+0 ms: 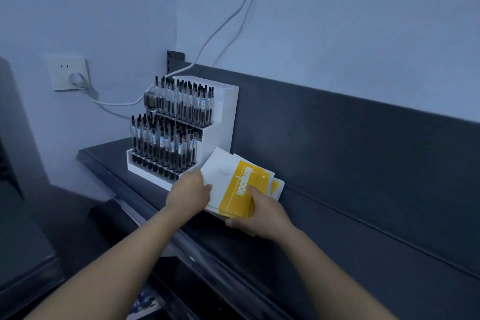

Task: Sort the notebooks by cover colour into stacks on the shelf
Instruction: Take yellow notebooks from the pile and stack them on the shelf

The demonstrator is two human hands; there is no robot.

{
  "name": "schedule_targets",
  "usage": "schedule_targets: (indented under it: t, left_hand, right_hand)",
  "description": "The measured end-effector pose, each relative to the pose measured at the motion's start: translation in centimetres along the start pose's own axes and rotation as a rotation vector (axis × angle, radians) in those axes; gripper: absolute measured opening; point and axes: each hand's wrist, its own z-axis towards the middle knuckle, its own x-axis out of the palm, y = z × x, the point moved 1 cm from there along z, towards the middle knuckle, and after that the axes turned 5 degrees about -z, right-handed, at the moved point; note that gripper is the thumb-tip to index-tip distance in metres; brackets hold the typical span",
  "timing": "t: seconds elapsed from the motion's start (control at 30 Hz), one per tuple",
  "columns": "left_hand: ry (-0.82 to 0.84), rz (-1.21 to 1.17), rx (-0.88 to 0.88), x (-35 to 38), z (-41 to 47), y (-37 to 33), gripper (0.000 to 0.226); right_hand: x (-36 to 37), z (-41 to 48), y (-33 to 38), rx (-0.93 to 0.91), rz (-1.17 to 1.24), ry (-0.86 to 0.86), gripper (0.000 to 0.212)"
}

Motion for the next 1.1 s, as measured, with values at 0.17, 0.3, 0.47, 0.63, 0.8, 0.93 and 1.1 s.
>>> schedule_targets:
  t: [0.17, 0.3, 0.47, 0.63, 0.8, 0.93, 1.1]
  left_hand:
    - [0.029, -0.123, -0.046, -0.3, 0.6, 1.1, 0.047]
    - [0.125, -0.483, -0.103, -0.9, 0.4, 2.2, 0.058]
    - [0.237, -0.786, -0.251, -0.6, -0.6, 2.5, 0.059]
    - [0.269, -0.747, -0.253, -0.6, -2.1, 2.1, 0.039]
    - [0.285, -0.802, -0.258, -0.3, -4.1, 1.2, 0.021]
    - [0.256, -0.771, -0.235, 0.2, -5.5, 0.3, 0.038]
    - [0.193, -0.614, -0.119, 1.1, -7.8, -1.0, 0.04]
  right_hand:
    - [0.1, -0.5, 0.3, 0.03, 0.106, -0.04, 0.101]
    - [0.0, -1.2, 0.8, 0.059, 0.227, -0.065, 0.09]
    - [0.3, -2.4, 1.5, 0.151, 0.15, -0.154, 0.066]
    - [0.9, -3.5, 1.5, 0.296, 0.153, -0.203, 0.056]
    - [0.8, -4.9, 1.2, 0.443, 0.519, -0.212, 0.039]
    - [1.3, -6.2, 0.6, 0.532, 0.67, -0.216, 0.032]
    - [1.3, -8.5, -0.1, 0.506, 0.726, -0.227, 0.012]
